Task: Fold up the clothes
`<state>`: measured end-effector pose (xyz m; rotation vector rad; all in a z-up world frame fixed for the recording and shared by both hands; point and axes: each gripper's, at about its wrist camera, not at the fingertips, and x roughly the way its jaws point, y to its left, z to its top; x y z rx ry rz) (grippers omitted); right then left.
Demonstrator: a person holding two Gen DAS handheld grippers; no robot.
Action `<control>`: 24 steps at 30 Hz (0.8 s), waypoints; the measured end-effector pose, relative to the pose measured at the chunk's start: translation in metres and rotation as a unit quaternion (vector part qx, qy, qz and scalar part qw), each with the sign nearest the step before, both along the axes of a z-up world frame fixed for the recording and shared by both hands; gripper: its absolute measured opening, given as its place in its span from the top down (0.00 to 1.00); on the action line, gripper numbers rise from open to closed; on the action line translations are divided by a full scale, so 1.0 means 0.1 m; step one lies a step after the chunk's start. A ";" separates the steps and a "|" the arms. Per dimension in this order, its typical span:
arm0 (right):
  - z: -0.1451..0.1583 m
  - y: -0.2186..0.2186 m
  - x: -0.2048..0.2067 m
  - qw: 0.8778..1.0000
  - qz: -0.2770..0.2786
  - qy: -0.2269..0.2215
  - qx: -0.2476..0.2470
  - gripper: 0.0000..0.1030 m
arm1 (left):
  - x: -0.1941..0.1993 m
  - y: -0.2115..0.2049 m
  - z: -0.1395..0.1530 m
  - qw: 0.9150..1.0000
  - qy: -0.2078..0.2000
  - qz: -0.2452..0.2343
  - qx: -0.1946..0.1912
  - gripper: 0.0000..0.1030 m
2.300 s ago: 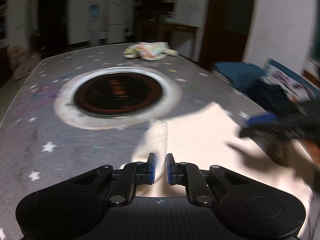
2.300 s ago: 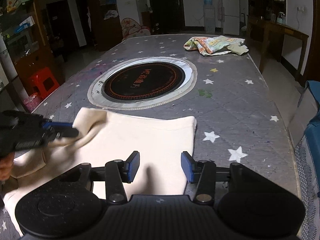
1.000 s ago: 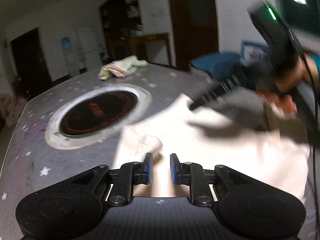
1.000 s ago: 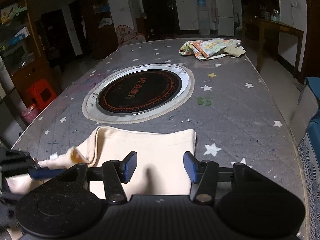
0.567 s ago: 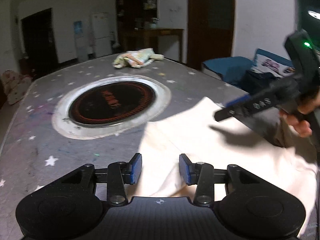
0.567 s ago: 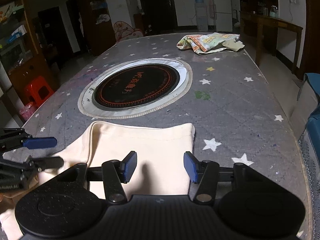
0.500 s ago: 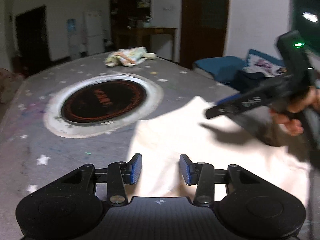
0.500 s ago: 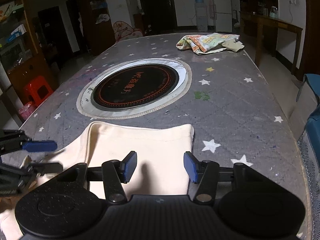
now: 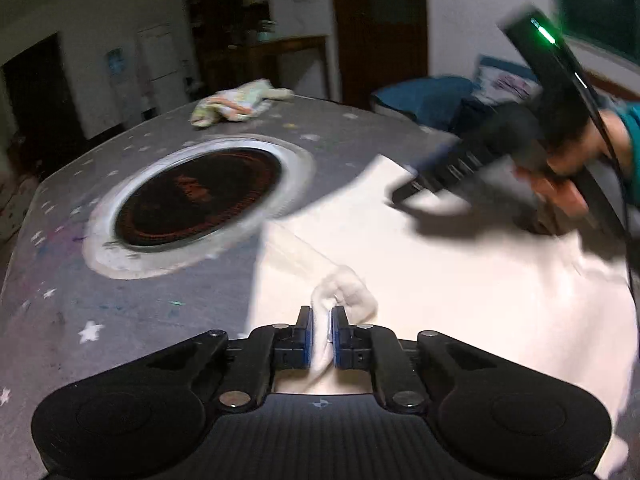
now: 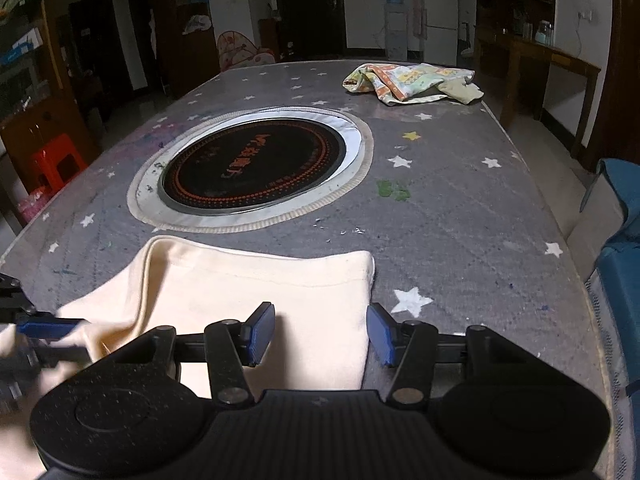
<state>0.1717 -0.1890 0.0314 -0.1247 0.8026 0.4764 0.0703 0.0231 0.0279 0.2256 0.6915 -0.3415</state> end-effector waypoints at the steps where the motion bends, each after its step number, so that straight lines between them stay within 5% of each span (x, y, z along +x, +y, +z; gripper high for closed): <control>1: -0.01 0.01 0.01 1.000 0.000 -0.002 -0.004 0.50 | 0.04 0.07 0.03 1.000 -0.005 0.018 -0.006 0.91; 6: -0.05 0.08 0.05 1.000 0.001 -0.008 -0.018 0.51 | 0.33 0.56 0.15 0.990 -0.005 0.131 -0.054 0.93; 11: -0.07 0.19 0.14 0.999 0.007 -0.020 -0.024 0.51 | 0.52 0.81 0.04 0.980 0.010 0.194 -0.045 0.93; 19: 0.08 0.22 0.12 0.998 0.034 -0.028 -0.038 0.48 | 0.37 0.99 0.12 0.972 0.001 0.233 -0.038 0.80; 24: 0.33 0.13 -0.16 0.996 0.075 -0.038 -0.039 0.45 | 0.00 0.87 0.41 0.978 -0.040 0.196 -0.050 0.68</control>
